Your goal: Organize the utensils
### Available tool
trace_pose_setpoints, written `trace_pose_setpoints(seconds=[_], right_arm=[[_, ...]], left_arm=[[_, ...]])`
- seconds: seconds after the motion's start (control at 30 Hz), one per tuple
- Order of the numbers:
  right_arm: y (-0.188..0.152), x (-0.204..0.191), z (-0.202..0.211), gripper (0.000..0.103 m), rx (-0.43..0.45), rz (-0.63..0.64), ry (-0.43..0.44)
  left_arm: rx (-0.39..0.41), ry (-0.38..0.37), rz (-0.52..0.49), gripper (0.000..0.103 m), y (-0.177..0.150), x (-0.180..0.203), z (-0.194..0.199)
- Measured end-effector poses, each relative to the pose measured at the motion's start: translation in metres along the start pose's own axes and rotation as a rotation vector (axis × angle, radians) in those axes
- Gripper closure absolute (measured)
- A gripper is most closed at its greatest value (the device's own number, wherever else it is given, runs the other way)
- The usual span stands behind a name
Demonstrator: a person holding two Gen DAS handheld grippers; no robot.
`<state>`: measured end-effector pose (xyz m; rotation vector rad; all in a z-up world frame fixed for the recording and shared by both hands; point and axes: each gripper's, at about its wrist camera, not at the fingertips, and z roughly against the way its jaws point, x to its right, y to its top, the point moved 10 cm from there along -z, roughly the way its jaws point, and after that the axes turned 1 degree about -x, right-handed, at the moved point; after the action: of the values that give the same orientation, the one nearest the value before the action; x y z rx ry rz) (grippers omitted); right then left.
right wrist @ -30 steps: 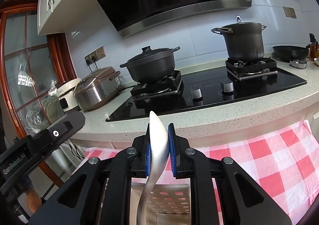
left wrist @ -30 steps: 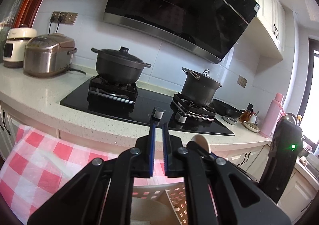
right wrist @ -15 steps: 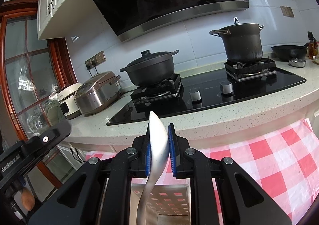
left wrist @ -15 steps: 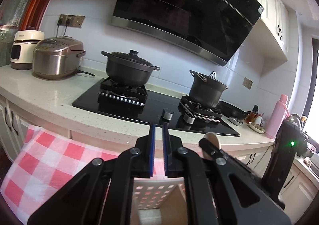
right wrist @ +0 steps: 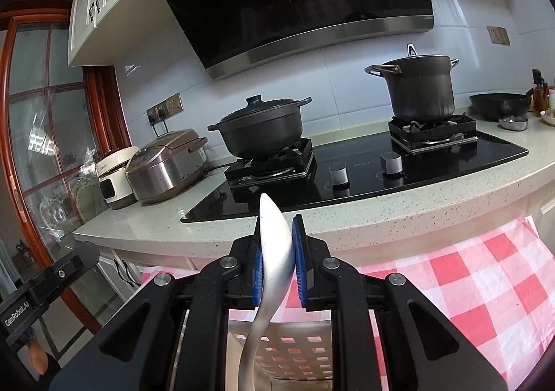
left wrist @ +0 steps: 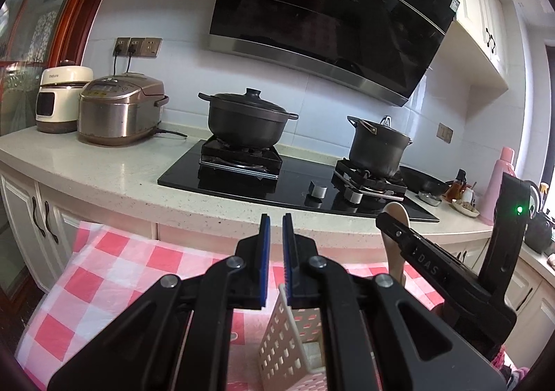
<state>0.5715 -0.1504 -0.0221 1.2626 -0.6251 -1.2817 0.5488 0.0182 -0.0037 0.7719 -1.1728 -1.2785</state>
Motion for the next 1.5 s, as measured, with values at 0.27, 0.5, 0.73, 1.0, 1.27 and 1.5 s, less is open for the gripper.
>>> trace_pose_setpoints(seconds=[0.27, 0.5, 0.73, 1.0, 1.27, 1.5], right_arm=[[0.000, 0.004, 0.009, 0.072, 0.000, -0.022, -0.005], [-0.001, -0.001, 0.032, 0.072, 0.021, -0.027, 0.006], [-0.013, -0.017, 0.070, 0.071, 0.035, 0.002, 0.031], [-0.047, -0.063, 0.116, 0.065, 0.021, 0.056, 0.107], [-0.088, -0.100, 0.121, 0.063, -0.058, 0.089, 0.156], [-0.116, -0.117, 0.117, 0.063, -0.123, 0.097, 0.175]], left_arm=[[-0.017, 0.025, 0.020, 0.096, -0.006, -0.017, 0.004], [-0.049, 0.067, 0.002, 0.096, -0.024, -0.042, 0.014], [-0.104, 0.131, -0.007, 0.096, -0.049, -0.083, 0.020], [-0.233, 0.180, -0.065, 0.092, -0.092, -0.119, 0.008], [-0.333, 0.157, -0.093, 0.076, -0.118, -0.126, -0.010], [-0.404, 0.132, -0.142, 0.072, -0.135, -0.124, -0.028]])
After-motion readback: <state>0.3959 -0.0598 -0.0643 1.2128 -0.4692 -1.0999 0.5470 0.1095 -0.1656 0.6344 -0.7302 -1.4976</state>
